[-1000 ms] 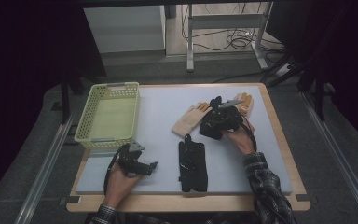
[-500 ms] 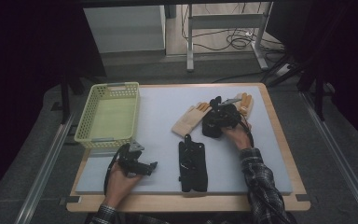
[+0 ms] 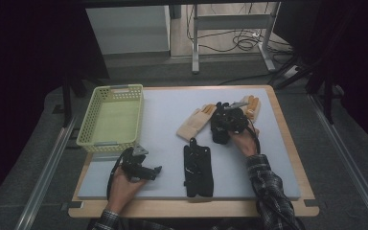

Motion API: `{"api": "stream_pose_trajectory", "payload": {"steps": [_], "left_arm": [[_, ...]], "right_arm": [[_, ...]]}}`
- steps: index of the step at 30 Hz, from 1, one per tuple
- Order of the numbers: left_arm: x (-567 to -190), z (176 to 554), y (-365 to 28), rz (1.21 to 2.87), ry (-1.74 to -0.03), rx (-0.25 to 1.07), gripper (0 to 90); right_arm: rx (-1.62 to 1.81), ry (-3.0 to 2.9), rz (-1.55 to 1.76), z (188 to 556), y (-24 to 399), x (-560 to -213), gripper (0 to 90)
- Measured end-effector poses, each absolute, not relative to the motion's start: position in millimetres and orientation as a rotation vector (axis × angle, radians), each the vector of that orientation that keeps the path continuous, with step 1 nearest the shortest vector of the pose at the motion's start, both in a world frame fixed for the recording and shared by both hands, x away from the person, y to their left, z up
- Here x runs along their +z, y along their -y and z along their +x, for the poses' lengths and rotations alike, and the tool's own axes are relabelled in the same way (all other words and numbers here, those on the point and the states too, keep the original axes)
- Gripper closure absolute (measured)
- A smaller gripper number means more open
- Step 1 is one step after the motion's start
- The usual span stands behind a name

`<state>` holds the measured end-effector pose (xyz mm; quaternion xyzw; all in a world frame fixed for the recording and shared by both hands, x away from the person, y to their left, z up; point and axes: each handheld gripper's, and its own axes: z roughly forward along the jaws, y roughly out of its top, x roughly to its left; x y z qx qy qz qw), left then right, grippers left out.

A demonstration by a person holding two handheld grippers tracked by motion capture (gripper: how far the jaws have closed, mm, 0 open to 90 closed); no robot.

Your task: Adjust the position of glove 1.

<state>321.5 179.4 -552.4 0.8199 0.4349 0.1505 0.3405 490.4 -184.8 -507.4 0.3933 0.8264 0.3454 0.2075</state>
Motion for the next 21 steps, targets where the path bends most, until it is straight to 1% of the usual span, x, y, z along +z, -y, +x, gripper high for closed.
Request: {"api": "stream_pose_trajectory", "payload": {"steps": [2, 3, 4, 5, 6, 7, 8, 11, 12, 14, 15, 19, 21], "left_arm": [[-552, 321, -179, 2.134, -1.132, 0.392, 0.0], [-552, 321, -179, 2.134, -1.132, 0.392, 0.0], [-552, 321, -179, 2.133, -1.133, 0.391, 0.0], [-552, 321, -179, 2.133, -1.133, 0.391, 0.0], [-552, 321, -179, 2.131, -1.134, 0.391, 0.0], [-552, 321, -179, 2.131, -1.134, 0.391, 0.0], [-552, 321, -180, 2.137, -1.131, 0.391, 0.0], [-552, 321, -179, 2.132, -1.134, 0.392, 0.0], [-552, 321, -179, 2.131, -1.134, 0.392, 0.0], [-552, 321, -179, 2.132, -1.134, 0.392, 0.0], [-552, 321, -179, 2.131, -1.134, 0.392, 0.0], [-553, 322, -179, 2.127, -1.135, 0.395, 0.0], [-553, 322, -179, 2.127, -1.134, 0.395, 0.0]], "right_arm": [[0.993, -2.297, 1.072, 478, 187, -497, 79.4], [0.993, -2.297, 1.072, 478, 187, -497, 79.4], [1.031, -2.298, 1.063, 469, 188, -490, 79.3], [1.031, -2.298, 1.063, 469, 188, -490, 79.3], [1.063, -2.307, 1.041, 458, 189, -483, 79.3], [1.063, -2.307, 1.041, 458, 189, -483, 79.3], [1.081, -2.317, 1.016, 448, 188, -477, 79.2], [1.101, -2.328, 0.994, 438, 187, -471, 79.2], [1.129, -2.336, 0.981, 425, 186, -464, 79.1], [1.139, -2.340, 0.974, 421, 186, -462, 79.1], [1.156, -2.352, 0.954, 407, 183, -457, 79.0], [1.176, -2.382, 0.904, 382, 175, -452, 78.8], [1.181, -2.393, 0.892, 375, 173, -452, 78.8]]}}
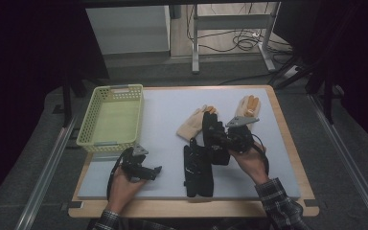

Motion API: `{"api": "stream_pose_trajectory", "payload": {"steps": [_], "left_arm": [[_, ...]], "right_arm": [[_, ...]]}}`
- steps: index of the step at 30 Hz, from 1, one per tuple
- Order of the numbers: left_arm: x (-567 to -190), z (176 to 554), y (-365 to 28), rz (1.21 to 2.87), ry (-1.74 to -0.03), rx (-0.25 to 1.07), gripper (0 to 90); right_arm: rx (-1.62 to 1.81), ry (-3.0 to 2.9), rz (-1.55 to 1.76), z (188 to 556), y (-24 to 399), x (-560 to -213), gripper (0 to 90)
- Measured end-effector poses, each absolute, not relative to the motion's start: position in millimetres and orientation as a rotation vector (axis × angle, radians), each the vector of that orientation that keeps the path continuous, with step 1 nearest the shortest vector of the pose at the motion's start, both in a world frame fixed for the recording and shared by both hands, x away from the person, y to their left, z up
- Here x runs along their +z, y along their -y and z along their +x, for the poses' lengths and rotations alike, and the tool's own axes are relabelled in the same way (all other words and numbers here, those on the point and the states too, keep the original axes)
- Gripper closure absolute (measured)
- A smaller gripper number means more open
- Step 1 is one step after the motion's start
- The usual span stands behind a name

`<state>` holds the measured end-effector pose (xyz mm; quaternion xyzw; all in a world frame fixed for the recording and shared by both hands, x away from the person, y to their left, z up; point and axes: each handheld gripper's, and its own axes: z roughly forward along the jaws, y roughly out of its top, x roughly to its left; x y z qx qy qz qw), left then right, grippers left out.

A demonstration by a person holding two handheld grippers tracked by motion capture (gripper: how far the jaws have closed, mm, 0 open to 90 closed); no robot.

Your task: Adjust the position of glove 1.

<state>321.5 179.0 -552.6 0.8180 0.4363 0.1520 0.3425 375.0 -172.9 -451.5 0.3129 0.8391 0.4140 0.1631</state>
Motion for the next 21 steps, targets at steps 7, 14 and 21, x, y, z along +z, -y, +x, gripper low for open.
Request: {"api": "stream_pose_trajectory", "payload": {"steps": [7, 14, 21], "left_arm": [[-553, 321, -179, 2.125, -1.137, 0.391, 0.0], [-553, 321, -179, 2.121, -1.137, 0.393, 0.0], [-552, 321, -179, 2.130, -1.135, 0.393, 0.0]], "right_arm": [[1.217, -2.471, 0.861, 335, 149, -454, 78.7], [1.168, -2.502, 0.851, 322, 125, -476, 78.3], [1.081, -2.502, 0.847, 315, 113, -515, 51.4]]}}
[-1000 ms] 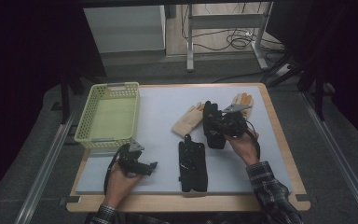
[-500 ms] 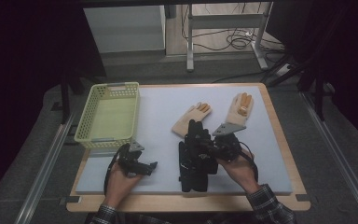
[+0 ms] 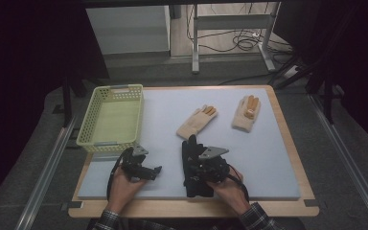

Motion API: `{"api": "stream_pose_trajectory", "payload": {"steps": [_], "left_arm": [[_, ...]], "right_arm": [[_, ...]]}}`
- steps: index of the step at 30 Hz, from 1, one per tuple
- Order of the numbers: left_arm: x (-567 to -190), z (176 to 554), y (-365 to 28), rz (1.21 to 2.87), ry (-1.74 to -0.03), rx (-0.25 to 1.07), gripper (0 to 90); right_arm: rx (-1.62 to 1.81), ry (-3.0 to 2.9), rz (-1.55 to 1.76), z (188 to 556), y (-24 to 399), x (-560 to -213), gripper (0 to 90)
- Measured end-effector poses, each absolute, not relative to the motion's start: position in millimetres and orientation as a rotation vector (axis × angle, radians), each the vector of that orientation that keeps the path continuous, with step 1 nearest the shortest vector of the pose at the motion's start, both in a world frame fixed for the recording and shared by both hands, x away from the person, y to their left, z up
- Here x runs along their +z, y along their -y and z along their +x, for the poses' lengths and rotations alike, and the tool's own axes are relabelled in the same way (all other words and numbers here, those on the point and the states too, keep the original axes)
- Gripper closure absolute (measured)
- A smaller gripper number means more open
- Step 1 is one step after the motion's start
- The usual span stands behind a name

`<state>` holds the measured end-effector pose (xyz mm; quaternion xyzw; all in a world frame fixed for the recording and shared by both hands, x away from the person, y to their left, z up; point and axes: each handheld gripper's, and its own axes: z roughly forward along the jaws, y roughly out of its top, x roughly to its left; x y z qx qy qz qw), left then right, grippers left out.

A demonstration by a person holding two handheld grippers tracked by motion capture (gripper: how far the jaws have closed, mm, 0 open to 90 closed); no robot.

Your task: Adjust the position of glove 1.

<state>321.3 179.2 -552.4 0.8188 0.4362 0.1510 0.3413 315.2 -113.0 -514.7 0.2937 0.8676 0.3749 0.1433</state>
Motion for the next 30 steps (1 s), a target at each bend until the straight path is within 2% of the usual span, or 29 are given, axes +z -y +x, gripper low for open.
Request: {"api": "stream_pose_trajectory", "payload": {"steps": [1, 2, 6, 9, 14, 20, 30], "left_arm": [[-552, 321, -179, 2.130, -1.135, 0.393, 0.0], [-552, 321, -179, 2.130, -1.135, 0.392, 0.0], [-552, 321, -179, 2.129, -1.135, 0.393, 0.0], [-552, 321, -179, 2.129, -1.135, 0.393, 0.0], [-552, 321, -179, 2.130, -1.135, 0.392, 0.0], [-552, 321, -179, 2.130, -1.136, 0.392, 0.1], [-550, 315, -185, 2.149, -1.125, 0.384, 2.7]], "right_arm": [[1.081, -2.502, 0.847, 315, 113, -515, 51.4], [1.083, -2.510, 0.842, 314, 113, -514, 42.9], [1.115, -2.506, 0.840, 314, 120, -504, 37.7], [1.150, -2.479, 0.846, 315, 132, -492, 37.1], [1.139, -2.456, 0.876, 317, 155, -486, 44.7], [1.131, -2.462, 0.907, 313, 180, -500, 52.5], [1.118, -2.525, 0.891, 297, 184, -530, 56.8]]}}
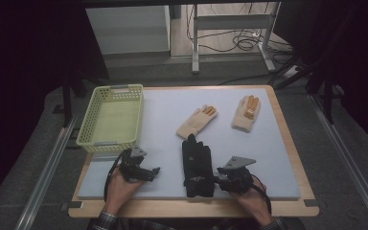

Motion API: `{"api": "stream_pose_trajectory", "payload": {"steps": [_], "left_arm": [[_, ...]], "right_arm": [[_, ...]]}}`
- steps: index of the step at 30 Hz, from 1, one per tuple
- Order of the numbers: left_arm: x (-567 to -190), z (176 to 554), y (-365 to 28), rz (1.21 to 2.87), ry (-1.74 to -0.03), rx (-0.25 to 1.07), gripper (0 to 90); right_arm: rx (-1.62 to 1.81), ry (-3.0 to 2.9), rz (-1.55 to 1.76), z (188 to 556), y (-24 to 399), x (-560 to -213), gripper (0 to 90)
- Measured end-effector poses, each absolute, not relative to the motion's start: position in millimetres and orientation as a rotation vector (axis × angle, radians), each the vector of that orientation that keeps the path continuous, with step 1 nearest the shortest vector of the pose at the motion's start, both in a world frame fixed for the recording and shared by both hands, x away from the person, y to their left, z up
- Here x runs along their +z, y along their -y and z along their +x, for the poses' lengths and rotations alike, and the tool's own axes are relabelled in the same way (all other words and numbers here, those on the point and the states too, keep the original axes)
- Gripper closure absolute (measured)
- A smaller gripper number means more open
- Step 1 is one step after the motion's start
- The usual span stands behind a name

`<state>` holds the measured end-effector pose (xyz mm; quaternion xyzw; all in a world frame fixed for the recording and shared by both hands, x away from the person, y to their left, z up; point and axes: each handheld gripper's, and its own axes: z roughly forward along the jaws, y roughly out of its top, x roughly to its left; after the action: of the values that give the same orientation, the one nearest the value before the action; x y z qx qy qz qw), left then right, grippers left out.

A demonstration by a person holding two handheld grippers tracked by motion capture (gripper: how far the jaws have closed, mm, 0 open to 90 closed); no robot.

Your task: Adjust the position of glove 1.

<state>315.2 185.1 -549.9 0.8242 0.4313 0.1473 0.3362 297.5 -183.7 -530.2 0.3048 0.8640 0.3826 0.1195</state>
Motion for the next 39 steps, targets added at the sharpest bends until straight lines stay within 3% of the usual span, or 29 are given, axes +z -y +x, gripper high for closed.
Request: {"api": "stream_pose_trajectory", "payload": {"steps": [8, 39], "left_arm": [[-550, 313, -203, 2.145, -1.169, 0.449, 0.0], [-554, 311, -223, 2.131, -1.148, 0.399, 0.0]], "right_arm": [[1.137, -2.515, 0.820, 287, 181, -535, 61.4], [1.195, -2.591, 0.674, 298, 103, -541, 61.7]]}}
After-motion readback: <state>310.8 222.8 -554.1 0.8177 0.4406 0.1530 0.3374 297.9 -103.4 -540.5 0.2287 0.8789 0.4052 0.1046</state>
